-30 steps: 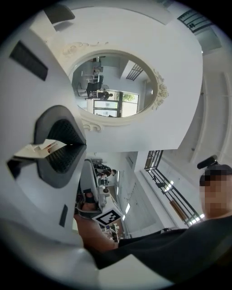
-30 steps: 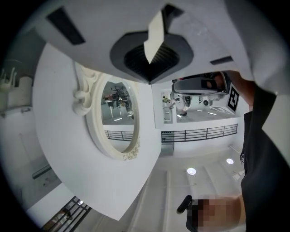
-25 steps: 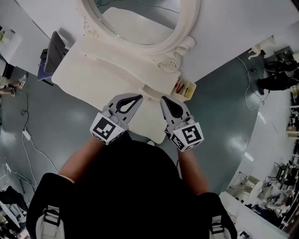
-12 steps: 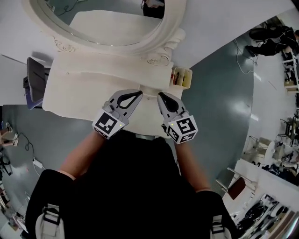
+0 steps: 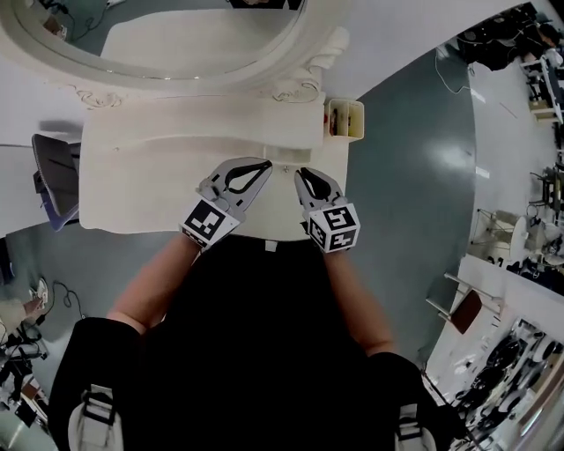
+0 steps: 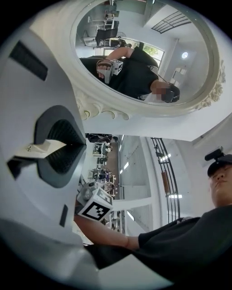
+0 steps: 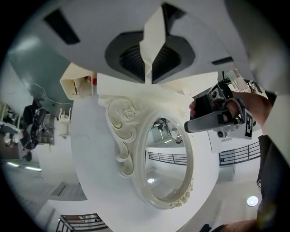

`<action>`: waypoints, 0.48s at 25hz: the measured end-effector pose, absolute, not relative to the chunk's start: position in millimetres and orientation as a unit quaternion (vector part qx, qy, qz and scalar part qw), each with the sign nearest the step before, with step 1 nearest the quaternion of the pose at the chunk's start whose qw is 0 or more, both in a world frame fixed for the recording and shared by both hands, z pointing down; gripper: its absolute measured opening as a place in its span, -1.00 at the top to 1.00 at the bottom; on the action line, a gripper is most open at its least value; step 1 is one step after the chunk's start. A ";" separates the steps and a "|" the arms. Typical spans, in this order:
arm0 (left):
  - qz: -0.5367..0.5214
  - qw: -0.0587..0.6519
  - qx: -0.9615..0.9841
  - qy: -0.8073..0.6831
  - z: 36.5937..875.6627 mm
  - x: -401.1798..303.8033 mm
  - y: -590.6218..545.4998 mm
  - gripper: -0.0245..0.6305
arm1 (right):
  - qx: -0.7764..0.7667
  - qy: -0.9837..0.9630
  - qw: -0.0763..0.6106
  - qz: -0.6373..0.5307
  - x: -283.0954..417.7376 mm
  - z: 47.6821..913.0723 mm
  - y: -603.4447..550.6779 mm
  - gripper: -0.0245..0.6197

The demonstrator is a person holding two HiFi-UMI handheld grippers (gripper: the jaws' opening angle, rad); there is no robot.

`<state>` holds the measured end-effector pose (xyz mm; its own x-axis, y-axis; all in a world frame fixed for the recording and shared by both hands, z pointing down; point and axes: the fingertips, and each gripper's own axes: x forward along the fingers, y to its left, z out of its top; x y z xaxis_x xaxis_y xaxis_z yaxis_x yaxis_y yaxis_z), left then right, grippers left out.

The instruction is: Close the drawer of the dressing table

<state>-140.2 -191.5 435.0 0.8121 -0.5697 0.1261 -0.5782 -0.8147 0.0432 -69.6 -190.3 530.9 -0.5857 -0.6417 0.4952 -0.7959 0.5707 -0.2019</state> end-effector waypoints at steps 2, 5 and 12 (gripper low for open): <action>0.053 0.041 0.954 -0.293 442.6 -140.5 -192.2 0.94 | 0.423 -0.857 0.196 0.218 -70.3 544.5 -188.9 0.82; 0.059 0.041 0.956 -0.285 453.6 -139.8 -193.2 0.94 | 0.431 -0.844 0.205 0.247 -71.0 563.3 -186.2 0.77; 0.058 0.069 0.951 -0.294 477.1 -144.5 -203.1 0.94 | 0.441 -0.814 0.234 0.298 -71.4 606.3 -183.1 0.66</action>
